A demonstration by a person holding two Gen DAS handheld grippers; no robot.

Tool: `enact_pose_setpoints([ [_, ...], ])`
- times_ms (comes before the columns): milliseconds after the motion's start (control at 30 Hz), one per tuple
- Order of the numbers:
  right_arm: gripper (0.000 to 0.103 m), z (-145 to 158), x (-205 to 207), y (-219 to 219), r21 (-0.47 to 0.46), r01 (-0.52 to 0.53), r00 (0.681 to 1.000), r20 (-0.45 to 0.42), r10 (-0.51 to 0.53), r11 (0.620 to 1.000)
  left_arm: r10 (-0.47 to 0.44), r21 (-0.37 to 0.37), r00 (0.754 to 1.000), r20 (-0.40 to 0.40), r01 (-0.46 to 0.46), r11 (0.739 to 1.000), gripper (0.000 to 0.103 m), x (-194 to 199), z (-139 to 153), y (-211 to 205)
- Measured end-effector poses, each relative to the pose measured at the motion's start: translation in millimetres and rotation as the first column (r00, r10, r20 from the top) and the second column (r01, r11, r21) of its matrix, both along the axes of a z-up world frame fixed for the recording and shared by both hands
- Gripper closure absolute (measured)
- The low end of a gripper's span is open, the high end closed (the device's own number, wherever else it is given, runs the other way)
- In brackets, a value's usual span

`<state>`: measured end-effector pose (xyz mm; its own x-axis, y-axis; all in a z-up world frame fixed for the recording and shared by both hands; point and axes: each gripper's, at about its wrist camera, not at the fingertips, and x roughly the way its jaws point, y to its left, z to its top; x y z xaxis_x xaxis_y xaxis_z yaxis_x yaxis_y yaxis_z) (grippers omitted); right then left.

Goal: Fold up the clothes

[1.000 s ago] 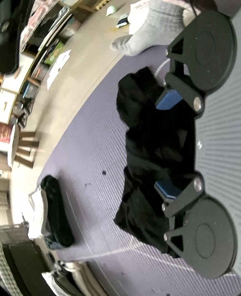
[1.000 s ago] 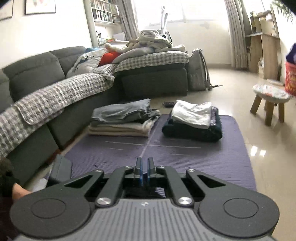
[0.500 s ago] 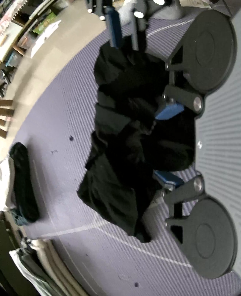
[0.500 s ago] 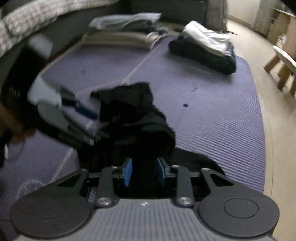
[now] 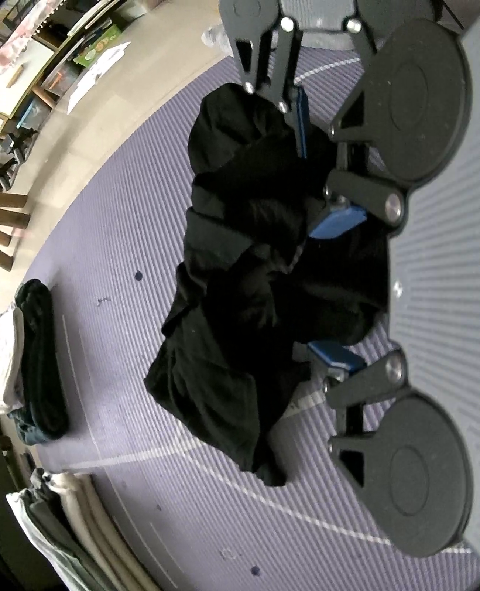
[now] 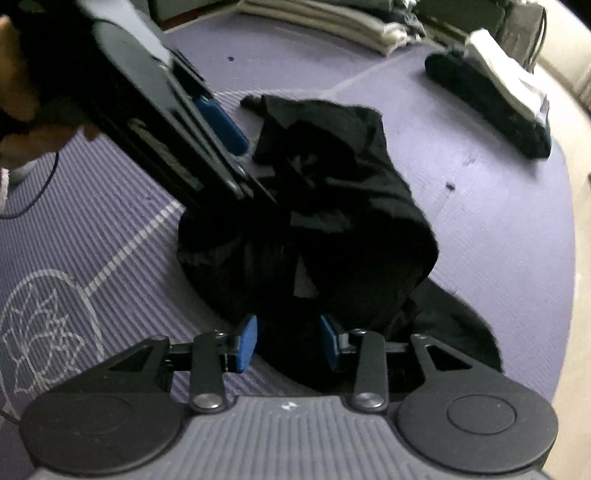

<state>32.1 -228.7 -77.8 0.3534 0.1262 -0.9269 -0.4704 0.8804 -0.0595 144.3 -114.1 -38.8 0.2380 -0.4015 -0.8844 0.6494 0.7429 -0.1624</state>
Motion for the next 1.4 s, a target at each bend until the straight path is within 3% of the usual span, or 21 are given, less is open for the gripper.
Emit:
enact_pose_setpoints([
  [300, 0.059, -8.3, 8.6, -36.2, 0.017, 0.194, 0.981, -0.017, -0.194, 0.981, 0.022, -0.007, 1.000, -0.003, -0.022, 1.000, 0.035, 0.3, 4.3, 9.6],
  [467, 0.083, -4.4, 13.0, -40.5, -0.004, 0.216, 0.975, 0.058, -0.216, 0.976, 0.033, -0.015, 0.999, -0.005, -0.033, 0.999, 0.034, 2.1, 5.8, 10.3],
  [567, 0.091, 13.6, 15.9, -41.7, 0.003, 0.232, 0.963, 0.143, -0.230, 0.973, 0.018, -0.020, 1.000, 0.000, -0.018, 1.000, 0.034, 1.6, 6.7, 7.8],
  [733, 0.092, 49.0, 19.3, -59.1, 0.101, 0.273, 0.930, 0.225, -0.290, 0.957, -0.049, -0.037, 0.998, 0.049, 0.051, 0.998, 0.030, -2.1, 12.5, -3.9],
  [867, 0.092, 72.1, 9.9, -79.4, 0.217, 0.313, 0.906, 0.226, -0.359, 0.925, -0.105, -0.074, 0.991, 0.084, 0.112, 0.991, 0.027, -4.5, 16.4, -21.1],
  [1000, 0.092, 79.4, 0.4, -96.4, 0.289, 0.344, 0.891, 0.199, -0.408, 0.893, -0.151, -0.114, 0.987, 0.054, 0.156, 0.981, 0.027, -5.8, 10.3, -44.8],
  [1167, 0.092, 87.8, -8.4, -109.9, 0.352, 0.355, 0.877, 0.194, -0.439, 0.866, -0.203, -0.102, 0.979, 0.030, 0.205, 0.973, 0.030, -9.2, -1.6, -75.2],
  [1267, 0.092, 88.7, -8.8, -109.6, 0.374, 0.349, 0.876, 0.196, -0.441, 0.859, -0.229, -0.077, 0.973, 0.034, 0.231, 0.970, 0.044, -11.9, -8.6, -87.0],
  [1333, 0.092, 89.0, -11.3, -108.4, 0.369, 0.340, 0.878, 0.204, -0.432, 0.865, -0.224, -0.061, 0.974, 0.036, 0.226, 0.972, 0.095, -9.2, -10.3, -88.2],
  [1400, 0.092, 88.2, -12.3, -108.0, 0.354, 0.339, 0.880, 0.209, -0.427, 0.872, -0.200, -0.041, 0.979, 0.044, 0.202, 0.979, 0.096, -3.2, -9.3, -84.8],
])
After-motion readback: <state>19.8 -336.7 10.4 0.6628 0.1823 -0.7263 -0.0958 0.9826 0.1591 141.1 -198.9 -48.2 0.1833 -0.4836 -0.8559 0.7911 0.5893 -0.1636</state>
